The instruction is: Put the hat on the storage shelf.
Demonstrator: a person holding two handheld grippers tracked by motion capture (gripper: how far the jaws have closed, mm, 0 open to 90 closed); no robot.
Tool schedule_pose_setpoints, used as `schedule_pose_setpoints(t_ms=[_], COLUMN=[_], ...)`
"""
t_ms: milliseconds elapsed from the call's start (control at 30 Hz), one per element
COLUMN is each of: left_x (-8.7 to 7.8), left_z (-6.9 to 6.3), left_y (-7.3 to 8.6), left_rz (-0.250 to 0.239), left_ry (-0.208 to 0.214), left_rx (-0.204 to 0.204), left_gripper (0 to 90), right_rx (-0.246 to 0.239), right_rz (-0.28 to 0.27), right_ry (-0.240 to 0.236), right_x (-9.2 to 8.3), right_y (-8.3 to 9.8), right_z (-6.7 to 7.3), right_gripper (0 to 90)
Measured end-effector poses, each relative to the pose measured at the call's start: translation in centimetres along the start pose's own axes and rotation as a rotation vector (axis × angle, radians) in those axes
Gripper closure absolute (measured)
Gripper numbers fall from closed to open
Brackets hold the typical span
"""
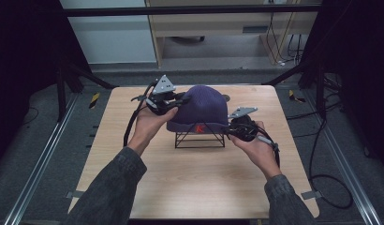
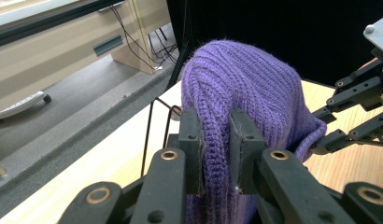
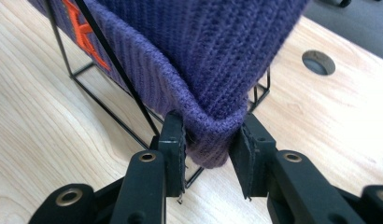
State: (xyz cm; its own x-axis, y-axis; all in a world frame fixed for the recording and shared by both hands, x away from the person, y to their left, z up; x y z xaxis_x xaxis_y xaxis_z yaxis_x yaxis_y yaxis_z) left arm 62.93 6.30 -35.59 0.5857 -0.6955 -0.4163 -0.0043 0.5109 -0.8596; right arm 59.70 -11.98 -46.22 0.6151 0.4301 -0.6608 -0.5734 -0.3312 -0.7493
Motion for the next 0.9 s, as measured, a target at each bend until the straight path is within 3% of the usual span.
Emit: schedule_pose_setpoints(t_ms=[200, 667, 900], left_x=[0.2, 0.2, 0.2], left_z=[-0.7, -1.2, -1.6], left_y=[0.3, 2.2, 2.7], left_rz=[0.01, 0.026, 0.032], left_ry=[0.009, 0.018, 0.025], left_rx=[0.024, 0.007, 0.016], left_gripper=[77.0, 77.3, 77.3], right_rx=[0.017, 0.019, 0.022], right_rz=[0.012, 0.031, 0.035], right_ry=[0.001, -0.001, -0.001], right_x=[0.4, 1.1, 1.3], right_y=[1.0, 1.9, 2.2], right_z=[-0.5, -0.3, -0.1], right_gripper=[66.5, 65.6, 65.6])
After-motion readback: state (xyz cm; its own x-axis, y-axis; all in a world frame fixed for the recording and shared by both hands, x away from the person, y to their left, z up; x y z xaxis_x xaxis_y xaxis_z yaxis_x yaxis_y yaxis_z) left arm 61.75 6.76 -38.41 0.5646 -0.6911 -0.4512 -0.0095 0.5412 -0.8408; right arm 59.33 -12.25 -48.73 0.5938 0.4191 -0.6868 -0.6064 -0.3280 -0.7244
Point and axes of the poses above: each handheld gripper's, and its own axes: x roughly forward along the jaws, y roughly out of its underside, z roughly to its left, the point moved 9 cm from there along x, roughly forward along the jaws, and after that the axes turned 11 degrees about x, right-handed, at the moved point
